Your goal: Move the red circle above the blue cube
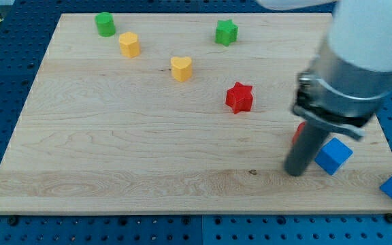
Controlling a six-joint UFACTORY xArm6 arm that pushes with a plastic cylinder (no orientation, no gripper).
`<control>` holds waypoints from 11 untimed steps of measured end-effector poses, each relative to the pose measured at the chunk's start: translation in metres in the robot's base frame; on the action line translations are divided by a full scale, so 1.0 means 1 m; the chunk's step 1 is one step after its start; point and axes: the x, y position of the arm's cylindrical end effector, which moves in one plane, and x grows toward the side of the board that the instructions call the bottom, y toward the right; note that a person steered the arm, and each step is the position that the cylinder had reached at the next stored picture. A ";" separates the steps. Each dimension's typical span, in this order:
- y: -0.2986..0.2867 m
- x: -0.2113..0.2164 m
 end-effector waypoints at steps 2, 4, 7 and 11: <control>-0.070 -0.031; -0.025 -0.021; 0.044 -0.054; 0.131 -0.122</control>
